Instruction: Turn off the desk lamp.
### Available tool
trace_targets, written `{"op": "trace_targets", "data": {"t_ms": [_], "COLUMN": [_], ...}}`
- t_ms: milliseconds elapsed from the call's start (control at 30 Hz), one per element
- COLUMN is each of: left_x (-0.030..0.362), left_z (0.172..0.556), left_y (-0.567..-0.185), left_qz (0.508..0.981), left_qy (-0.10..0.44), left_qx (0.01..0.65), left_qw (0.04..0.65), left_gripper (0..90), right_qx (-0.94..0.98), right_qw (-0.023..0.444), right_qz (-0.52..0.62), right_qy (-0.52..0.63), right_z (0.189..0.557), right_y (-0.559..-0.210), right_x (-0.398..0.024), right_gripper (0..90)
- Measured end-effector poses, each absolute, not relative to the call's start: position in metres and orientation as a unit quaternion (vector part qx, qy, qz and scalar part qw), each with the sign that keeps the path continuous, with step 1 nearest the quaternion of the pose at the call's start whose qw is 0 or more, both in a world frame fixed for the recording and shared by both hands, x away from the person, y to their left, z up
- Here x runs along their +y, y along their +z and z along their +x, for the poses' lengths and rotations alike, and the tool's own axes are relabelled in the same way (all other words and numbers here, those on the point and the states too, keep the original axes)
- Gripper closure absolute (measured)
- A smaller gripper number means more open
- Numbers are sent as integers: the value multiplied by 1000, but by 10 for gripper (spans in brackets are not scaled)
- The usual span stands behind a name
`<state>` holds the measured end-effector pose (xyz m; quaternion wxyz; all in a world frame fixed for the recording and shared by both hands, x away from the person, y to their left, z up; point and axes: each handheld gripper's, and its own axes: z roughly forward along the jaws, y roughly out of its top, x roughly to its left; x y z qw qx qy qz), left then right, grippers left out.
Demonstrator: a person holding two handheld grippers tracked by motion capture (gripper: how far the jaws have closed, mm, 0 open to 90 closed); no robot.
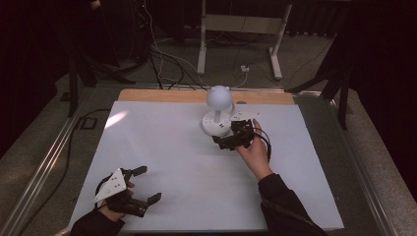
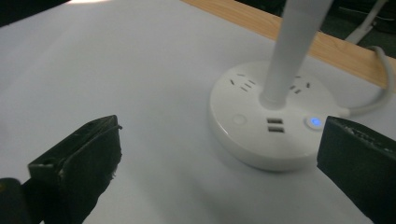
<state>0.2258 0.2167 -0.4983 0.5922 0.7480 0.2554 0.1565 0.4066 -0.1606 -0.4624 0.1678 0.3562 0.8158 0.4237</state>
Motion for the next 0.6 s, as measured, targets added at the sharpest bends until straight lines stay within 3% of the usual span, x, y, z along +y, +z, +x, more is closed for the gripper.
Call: {"op": "trace_targets", "data": {"t_ms": [600], "left_x": [218], "left_z": [226], "left_y": [-498], "left_qz": [747], "left_qy": [158], "left_qx": [257], "left_qw": [592], "left_gripper": [5], "right_qx": [807], "right_qw": [154], "right_qz": [367], "right_qy": [437], "right_z": [370], "right_y": [-461], "right_x": [-219], "right_gripper": [0]}}
